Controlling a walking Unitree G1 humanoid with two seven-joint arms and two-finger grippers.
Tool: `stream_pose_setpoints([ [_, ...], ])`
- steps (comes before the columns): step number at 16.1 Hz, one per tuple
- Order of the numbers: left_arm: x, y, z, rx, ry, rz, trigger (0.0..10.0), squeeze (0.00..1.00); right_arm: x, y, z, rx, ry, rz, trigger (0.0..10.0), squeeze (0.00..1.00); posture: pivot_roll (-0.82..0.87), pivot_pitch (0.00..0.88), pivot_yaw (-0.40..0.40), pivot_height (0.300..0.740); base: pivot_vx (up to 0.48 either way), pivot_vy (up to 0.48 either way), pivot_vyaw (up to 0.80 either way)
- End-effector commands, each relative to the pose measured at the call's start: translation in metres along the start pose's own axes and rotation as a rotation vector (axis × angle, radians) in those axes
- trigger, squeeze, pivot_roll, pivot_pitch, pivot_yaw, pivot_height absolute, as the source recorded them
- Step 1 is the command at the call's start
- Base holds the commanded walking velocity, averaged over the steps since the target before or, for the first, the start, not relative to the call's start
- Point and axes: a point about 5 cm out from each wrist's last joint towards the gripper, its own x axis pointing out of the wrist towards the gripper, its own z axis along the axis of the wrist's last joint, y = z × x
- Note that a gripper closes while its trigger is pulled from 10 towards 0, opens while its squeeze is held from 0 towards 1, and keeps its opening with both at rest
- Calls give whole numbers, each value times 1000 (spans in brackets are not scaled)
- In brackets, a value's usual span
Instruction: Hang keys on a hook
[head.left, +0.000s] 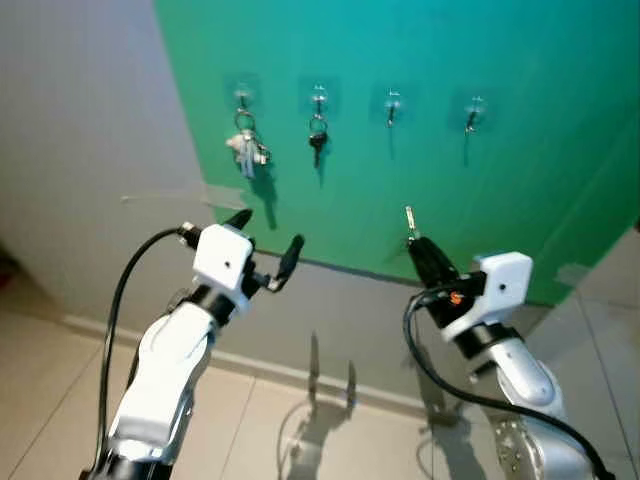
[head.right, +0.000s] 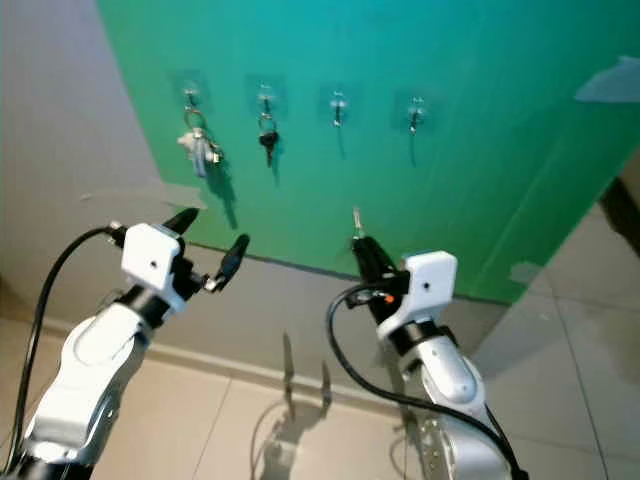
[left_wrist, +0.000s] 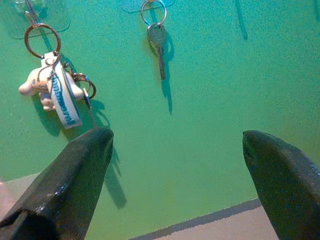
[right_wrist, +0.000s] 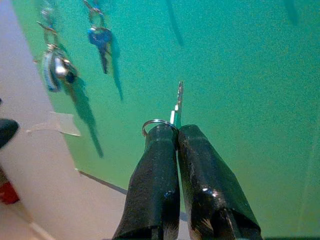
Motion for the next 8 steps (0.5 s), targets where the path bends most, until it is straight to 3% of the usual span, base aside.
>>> stream_pose_setpoints([
  [1,-2,1,-5,3,23,-2,10000,0,0,0,1,6,-11,-7,10000,0,-87,0,62,740,0,0,0],
  [8,4,3,-3,-12,16,80,10000,0,3,-6,0,-15,19,-17,10000,0,-88,0,49,740,0,0,0],
])
